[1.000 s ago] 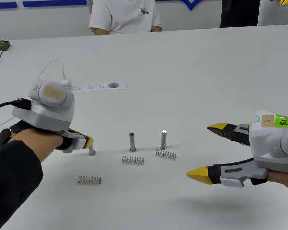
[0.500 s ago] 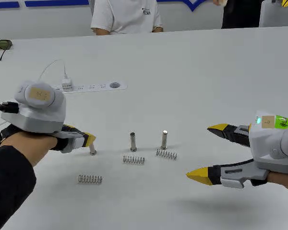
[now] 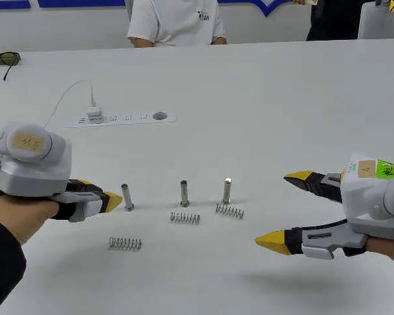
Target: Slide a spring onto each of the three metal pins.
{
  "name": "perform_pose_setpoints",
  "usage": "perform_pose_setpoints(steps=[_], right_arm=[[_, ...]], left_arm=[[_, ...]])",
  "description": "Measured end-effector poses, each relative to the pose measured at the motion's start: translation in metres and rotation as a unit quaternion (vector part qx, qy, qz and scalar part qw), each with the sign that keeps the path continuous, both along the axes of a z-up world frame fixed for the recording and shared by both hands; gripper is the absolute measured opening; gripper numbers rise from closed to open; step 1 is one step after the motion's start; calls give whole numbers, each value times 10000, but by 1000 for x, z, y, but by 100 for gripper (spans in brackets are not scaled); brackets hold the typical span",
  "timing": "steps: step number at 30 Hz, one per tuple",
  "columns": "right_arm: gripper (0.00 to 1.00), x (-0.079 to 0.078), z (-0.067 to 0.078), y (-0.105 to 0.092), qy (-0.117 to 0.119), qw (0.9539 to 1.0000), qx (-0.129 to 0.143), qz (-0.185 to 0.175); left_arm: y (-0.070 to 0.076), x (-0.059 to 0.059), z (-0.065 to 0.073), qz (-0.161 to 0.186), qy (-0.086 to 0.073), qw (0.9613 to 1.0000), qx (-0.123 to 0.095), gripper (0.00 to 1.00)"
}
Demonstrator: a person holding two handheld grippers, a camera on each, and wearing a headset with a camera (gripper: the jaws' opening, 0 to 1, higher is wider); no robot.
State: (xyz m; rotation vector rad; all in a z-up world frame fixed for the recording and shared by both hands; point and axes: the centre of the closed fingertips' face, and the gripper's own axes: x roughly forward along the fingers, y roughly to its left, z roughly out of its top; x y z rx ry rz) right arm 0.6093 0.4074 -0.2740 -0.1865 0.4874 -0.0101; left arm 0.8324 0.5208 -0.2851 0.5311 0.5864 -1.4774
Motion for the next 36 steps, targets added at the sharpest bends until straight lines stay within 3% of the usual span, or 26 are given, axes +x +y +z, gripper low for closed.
perform_pose_setpoints(steps=[8, 10, 15, 19, 23, 30, 36], right_arm=[[77, 0, 0, 0, 8, 10000, -3, -5], [77, 0, 0, 0, 9, 10000, -3, -5], [77, 0, -1, 1, 20, 10000, -2, 2], [77, 0, -1, 1, 37, 10000, 0, 5], [77, 0, -2, 1, 44, 10000, 0, 3], [77, 0, -3, 1, 55, 10000, -5, -4], [77, 1, -3, 1, 63, 10000, -2, -7]], left_arm=[[9, -13, -6, -484, 72, 9988, 17, 26], [12, -18, -9, -757, 71, 9971, 11, 26], [18, -23, -16, -1048, 159, 9944, 42, 27], [22, -28, -22, -1419, 70, 9898, 106, 28], [23, -31, -26, -1605, 103, 9869, 110, 30], [27, -42, -36, -2178, -20, 9759, 165, 31], [28, -43, -43, -2357, -56, 9716, 215, 30]])
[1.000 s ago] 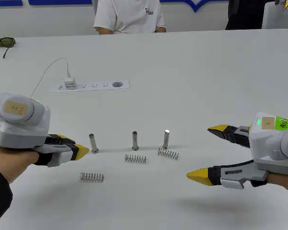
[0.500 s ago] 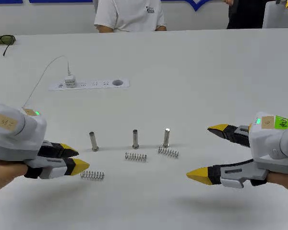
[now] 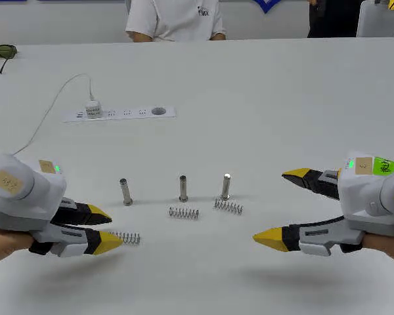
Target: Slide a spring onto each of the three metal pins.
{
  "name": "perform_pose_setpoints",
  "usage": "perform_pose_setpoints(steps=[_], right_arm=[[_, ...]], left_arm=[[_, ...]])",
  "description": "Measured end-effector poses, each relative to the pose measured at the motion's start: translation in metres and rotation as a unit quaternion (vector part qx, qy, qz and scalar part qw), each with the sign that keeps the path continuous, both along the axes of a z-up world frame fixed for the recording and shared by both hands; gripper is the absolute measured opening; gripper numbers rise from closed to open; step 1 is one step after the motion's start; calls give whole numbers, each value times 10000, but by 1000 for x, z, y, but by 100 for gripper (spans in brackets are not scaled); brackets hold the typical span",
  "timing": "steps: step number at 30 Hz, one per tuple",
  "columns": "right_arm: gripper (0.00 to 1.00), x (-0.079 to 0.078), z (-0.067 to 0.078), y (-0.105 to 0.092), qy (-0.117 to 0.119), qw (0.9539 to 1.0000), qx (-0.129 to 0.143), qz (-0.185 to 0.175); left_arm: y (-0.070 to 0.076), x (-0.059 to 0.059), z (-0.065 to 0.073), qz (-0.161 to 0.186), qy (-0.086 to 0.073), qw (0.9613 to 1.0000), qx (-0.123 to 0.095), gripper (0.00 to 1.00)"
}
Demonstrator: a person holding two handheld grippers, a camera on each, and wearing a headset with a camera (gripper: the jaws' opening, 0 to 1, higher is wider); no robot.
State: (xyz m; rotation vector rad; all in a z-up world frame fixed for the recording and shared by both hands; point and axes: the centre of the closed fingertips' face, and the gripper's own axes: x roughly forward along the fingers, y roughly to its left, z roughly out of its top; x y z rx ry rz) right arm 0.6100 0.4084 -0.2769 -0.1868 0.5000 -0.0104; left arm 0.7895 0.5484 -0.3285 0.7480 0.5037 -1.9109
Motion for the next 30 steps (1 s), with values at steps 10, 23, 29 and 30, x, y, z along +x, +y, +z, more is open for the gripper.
perform_pose_setpoints(steps=[10, 23, 29, 30], right_arm=[[77, 0, 0, 0, 1, 10000, 2, -13], [77, 0, 0, 1, 3, 10000, 8, 6], [77, 1, -1, 2, 19, 10000, 13, 31], [77, 1, -1, 3, 20, 10000, 14, 31]], left_arm=[[0, -5, -10, -119, -51, 9999, 62, 24], [8, -1, -17, -40, -101, 9999, 129, 18], [9, -3, -17, -60, -75, 9999, 111, 14], [10, -2, -17, -52, -80, 9999, 125, 14]])
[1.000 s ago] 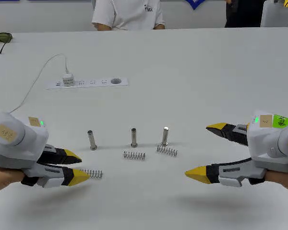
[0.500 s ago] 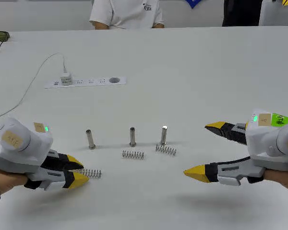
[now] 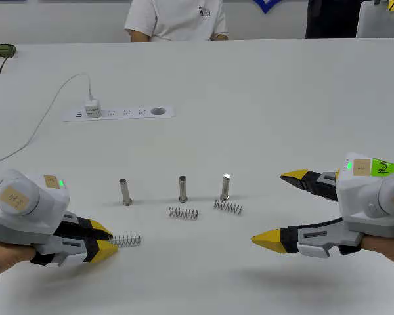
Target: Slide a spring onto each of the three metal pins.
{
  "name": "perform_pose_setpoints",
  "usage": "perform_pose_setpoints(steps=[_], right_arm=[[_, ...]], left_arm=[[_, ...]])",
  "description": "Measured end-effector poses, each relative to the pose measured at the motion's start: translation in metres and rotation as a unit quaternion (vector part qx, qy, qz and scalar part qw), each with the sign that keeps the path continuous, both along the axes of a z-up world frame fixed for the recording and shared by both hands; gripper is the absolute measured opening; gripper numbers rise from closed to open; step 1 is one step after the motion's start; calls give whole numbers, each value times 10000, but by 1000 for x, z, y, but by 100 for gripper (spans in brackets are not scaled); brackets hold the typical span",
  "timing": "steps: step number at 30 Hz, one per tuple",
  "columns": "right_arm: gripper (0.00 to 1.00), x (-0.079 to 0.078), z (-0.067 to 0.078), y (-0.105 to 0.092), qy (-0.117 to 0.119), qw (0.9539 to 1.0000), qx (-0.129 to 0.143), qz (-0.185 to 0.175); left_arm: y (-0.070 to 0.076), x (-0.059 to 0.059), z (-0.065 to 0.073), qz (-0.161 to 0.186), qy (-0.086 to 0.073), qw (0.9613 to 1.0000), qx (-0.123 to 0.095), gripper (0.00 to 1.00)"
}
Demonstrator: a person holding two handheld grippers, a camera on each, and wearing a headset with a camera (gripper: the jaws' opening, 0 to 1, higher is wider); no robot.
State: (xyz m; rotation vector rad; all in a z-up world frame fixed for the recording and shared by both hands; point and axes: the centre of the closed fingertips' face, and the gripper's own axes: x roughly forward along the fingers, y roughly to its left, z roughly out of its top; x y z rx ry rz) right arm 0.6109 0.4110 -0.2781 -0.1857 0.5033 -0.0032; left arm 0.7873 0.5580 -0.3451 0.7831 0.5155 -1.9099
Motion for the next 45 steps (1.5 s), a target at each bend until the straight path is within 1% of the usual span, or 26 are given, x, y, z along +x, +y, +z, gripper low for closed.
perform_pose_setpoints(steps=[5, 13, 14, 15, 17, 19, 22, 31, 40, 45], right_arm=[[77, 0, -1, 1, 14, 10000, 6, 14], [77, 1, 0, 3, 9, 10000, 10, 30], [77, 1, 0, 3, 11, 10000, 12, 31], [77, 1, 0, 3, 11, 10000, 10, 35], [77, 1, 0, 4, 9, 10000, 13, 43], [77, 1, 0, 4, 12, 10000, 7, 49], [77, 2, 1, 4, 2, 10000, 10, 52], [76, 2, 3, 6, -25, 10000, 15, 64], [73, 5, 5, 12, -28, 9999, 46, 153], [67, 7, 5, 16, 3, 9997, 89, 216]], left_arm=[[-2, -2, 4, -2, 70, 10000, -40, 13], [-2, -5, -1, -92, -33, 10000, -12, 13], [-3, -5, 0, -114, -59, 9999, -66, 12], [-2, -5, -1, -99, -53, 9999, -30, 12], [-3, -6, -1, -120, -77, 9999, -49, 12], [-4, -7, -2, -139, -67, 9999, -53, 12], [-5, -10, -2, -208, -101, 9997, -91, 10], [-6, -13, 6, -193, -63, 9996, -212, 10], [-6, -26, 16, -340, -26, 9988, -344, 10], [-9, -37, 24, -508, -31, 9978, -433, 10]])
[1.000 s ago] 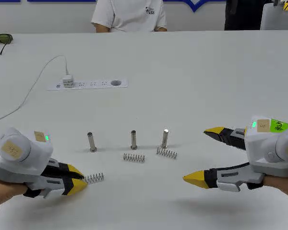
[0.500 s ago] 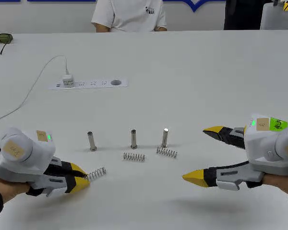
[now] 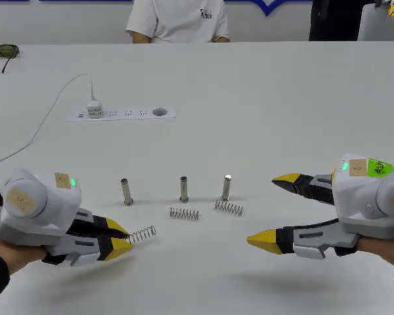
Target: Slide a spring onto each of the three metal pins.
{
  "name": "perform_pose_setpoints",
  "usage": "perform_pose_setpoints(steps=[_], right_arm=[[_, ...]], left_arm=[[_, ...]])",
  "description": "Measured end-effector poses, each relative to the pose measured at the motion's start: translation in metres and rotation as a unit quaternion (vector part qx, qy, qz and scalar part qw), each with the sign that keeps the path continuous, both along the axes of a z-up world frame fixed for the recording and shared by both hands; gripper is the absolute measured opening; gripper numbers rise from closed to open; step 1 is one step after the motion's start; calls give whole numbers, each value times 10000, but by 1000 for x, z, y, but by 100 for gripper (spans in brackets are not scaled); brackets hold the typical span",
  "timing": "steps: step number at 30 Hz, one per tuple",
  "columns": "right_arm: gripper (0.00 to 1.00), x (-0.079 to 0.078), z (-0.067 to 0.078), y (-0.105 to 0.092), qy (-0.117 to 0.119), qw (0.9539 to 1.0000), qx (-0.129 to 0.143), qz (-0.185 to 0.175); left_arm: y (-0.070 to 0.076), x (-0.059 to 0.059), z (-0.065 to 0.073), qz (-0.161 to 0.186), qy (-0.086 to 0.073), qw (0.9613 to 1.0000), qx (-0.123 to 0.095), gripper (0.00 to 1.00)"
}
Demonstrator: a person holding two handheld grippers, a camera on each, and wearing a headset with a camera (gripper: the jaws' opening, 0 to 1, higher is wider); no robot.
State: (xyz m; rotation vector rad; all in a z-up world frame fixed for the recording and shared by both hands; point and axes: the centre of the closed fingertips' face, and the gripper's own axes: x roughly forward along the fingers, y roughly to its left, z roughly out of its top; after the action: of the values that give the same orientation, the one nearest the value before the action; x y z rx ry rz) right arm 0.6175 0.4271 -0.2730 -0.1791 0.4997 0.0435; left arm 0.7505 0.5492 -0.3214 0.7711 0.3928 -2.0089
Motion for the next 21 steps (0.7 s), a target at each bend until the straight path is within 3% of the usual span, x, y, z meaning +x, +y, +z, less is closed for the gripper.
perform_pose_setpoints(steps=[7, 16, 21], right_arm=[[57, 3, 1, 10, 45, 9999, 86, 136], [40, 16, 7, 38, -33, 9975, 497, 503], [33, 23, 2, 53, 101, 9956, 513, 775]], left_arm=[[-4, -11, 10, -154, 41, 9998, -132, 10], [-8, -26, 22, -366, 114, 9989, -287, 10], [-10, -36, 31, -515, 123, 9978, -395, 10]])
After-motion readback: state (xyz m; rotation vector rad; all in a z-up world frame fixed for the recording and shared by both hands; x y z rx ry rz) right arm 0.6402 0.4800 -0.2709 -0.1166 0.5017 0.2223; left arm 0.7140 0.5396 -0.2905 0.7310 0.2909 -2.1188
